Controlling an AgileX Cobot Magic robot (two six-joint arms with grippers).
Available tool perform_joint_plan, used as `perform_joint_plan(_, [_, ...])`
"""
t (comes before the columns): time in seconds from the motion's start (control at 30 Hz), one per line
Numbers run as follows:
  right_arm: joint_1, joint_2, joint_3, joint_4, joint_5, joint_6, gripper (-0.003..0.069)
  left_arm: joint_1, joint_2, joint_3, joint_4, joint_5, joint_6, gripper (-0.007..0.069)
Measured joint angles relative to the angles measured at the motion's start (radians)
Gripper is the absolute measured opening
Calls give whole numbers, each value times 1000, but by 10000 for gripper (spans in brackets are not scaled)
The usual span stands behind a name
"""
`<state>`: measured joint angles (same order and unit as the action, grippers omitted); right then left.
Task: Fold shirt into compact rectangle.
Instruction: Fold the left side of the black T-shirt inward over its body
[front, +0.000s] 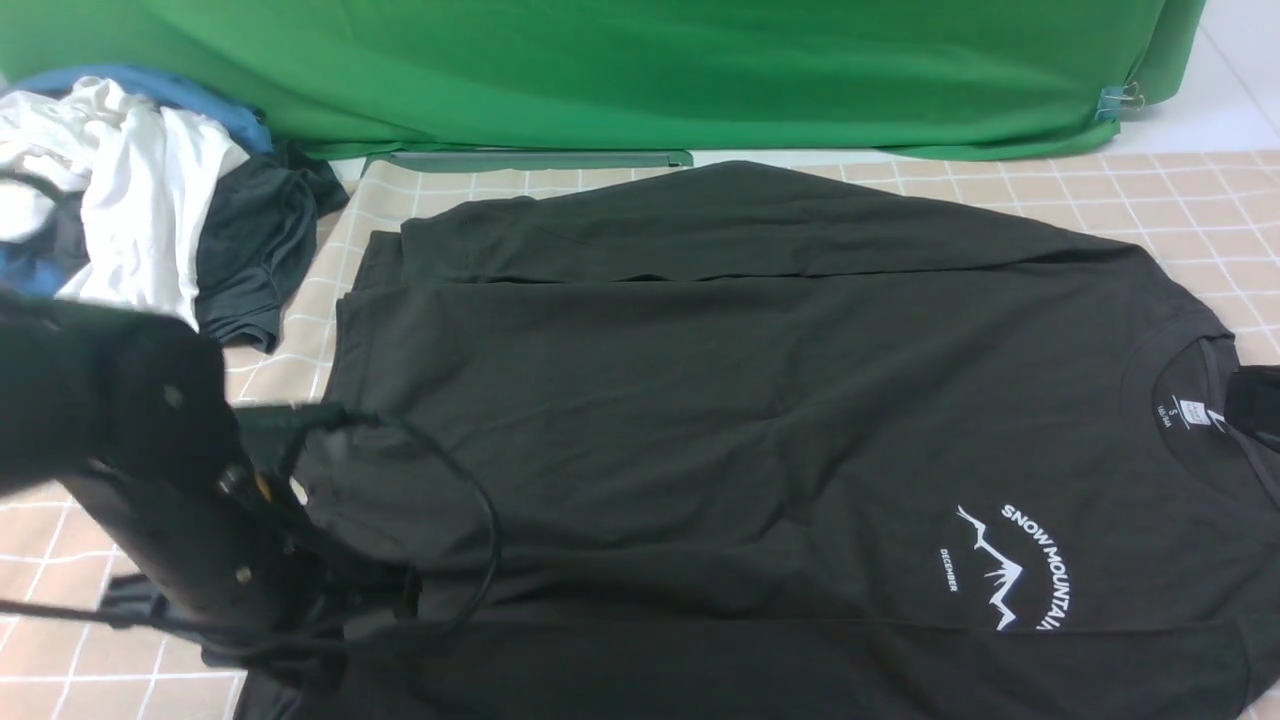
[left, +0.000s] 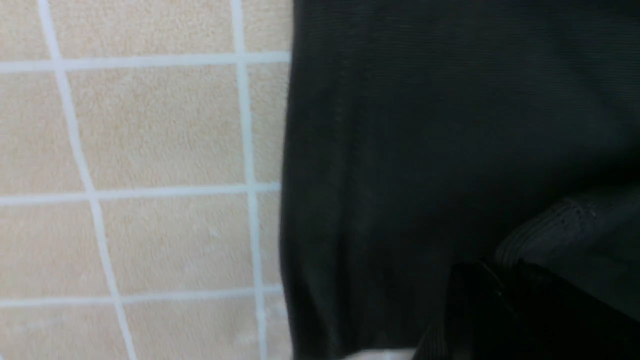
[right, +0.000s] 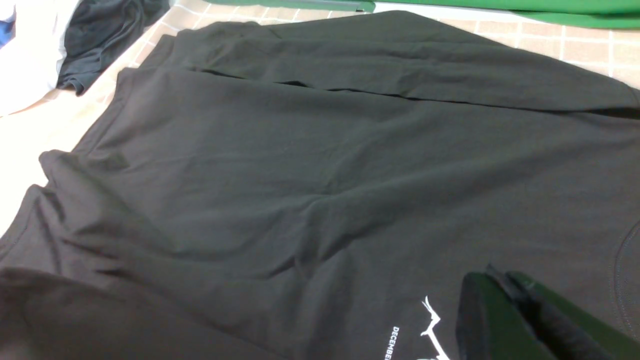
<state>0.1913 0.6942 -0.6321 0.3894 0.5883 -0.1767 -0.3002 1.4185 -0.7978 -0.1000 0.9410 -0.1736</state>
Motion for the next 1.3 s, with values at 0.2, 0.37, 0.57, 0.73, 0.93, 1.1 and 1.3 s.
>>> perform_joint_plan(0.2, [0, 0, 0, 0, 0, -1, 34, -2, -116, -120, -38, 146, -38, 21])
perform_joint_plan(0.37, [0, 0, 0, 0, -12, -1, 34, -1, -103, -285, 61, 150, -83, 21])
perform_joint_plan(0.57, [0, 0, 0, 0, -14, -1, 34, -1, 3, -479, 164, 140, -89, 21])
perform_joint_plan(0.73, [0, 0, 0, 0, -14, -1, 34, -1, 133, -619, 228, 118, -89, 21])
perform_joint_plan(0.93, [0, 0, 0, 0, -14, -1, 36, -1, 234, -687, 297, 114, -89, 21])
perform_joint_plan(1.1, [0, 0, 0, 0, -14, -1, 38, -1, 327, -689, 419, 100, -147, 21])
perform_joint_plan(1.3, [0, 0, 0, 1, -14, -1, 38, -1, 396, -689, 451, -1, -165, 22])
